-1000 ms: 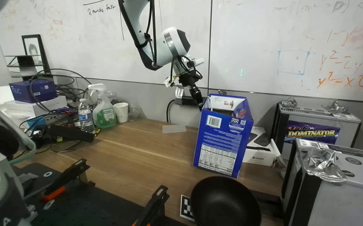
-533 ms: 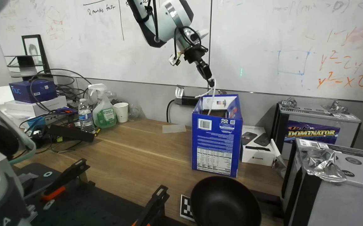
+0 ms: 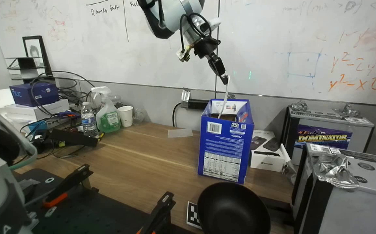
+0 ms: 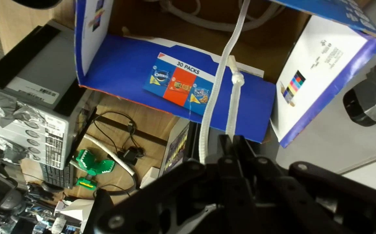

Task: Put the string in blue box

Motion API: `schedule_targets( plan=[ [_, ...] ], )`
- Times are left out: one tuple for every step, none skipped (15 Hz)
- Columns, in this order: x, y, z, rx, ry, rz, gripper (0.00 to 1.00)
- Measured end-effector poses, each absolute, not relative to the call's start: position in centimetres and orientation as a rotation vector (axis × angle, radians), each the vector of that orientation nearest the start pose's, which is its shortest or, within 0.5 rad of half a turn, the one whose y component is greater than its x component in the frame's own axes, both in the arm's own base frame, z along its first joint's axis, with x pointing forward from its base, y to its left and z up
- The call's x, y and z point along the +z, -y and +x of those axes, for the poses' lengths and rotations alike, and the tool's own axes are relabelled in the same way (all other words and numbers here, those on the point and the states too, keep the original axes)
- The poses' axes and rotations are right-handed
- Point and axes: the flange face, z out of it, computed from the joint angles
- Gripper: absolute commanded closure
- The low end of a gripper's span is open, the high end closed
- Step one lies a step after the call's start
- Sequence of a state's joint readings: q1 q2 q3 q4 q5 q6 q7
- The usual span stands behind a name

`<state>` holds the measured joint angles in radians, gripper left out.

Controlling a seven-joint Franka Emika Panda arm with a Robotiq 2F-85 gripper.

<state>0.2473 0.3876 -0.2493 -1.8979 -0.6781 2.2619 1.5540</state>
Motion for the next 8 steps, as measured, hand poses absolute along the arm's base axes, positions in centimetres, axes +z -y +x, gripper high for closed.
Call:
schedule_targets(
  plan=[
    [30.3,1.3,62.6,-0.71,-1.829,-3.012,0.95],
    [29.7,1.8,62.2,-0.685,-1.84,-3.017,0.95],
    [29.1,2.3,61.9,-0.661,-1.851,-3.021,0.95],
    [28.6,2.7,61.6,-0.64,-1.862,-3.023,0.7],
    [28.3,3.1,61.3,-0.62,-1.866,-3.028,0.69],
    [27.9,3.4,61.1,-0.602,-1.869,-3.032,0.64],
    [27.6,3.7,60.8,-0.585,-1.867,-3.04,0.56],
    [27.4,3.9,60.6,-0.569,-1.859,-3.05,0.49]
  ],
)
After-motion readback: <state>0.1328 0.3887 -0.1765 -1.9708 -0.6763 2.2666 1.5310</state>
